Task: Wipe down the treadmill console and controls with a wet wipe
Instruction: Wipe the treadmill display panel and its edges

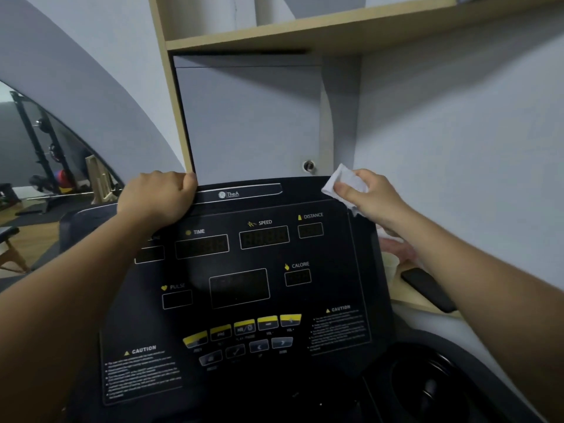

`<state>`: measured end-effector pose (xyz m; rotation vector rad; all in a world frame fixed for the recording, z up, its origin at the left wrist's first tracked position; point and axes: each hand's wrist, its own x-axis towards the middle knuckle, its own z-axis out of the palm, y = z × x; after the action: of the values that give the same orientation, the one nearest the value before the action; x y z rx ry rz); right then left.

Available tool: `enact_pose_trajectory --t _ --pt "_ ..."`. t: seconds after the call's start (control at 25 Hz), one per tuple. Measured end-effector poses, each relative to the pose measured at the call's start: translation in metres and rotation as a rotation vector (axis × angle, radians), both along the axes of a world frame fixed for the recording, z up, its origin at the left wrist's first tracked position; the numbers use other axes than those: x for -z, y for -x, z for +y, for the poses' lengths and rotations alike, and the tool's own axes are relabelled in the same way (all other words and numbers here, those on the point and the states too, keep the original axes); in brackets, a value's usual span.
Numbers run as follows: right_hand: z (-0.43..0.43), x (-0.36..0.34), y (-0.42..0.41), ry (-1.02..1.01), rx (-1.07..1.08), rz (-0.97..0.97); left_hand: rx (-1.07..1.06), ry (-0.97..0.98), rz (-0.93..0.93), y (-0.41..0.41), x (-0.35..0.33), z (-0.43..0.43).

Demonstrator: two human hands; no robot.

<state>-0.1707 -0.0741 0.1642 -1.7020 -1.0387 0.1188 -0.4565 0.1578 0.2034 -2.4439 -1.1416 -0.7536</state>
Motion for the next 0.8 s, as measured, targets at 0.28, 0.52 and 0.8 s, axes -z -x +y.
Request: enact_pose_trajectory --t 0.28,0.52,0.8 --pt "-0.036 0.077 0.034 0.062 0.260 0.063 -0.015 -0.074 -0.017 -0.004 0.004 0.003" --pt "-0.008 0.008 0.015 -0.011 0.129 0.122 0.009 -0.075 -0.043 -0.002 0.004 -0.001" --pt "-0.077 0.122 0.041 0.123 0.047 0.124 -0.010 -0.034 -0.073 -0.003 0.004 -0.009"
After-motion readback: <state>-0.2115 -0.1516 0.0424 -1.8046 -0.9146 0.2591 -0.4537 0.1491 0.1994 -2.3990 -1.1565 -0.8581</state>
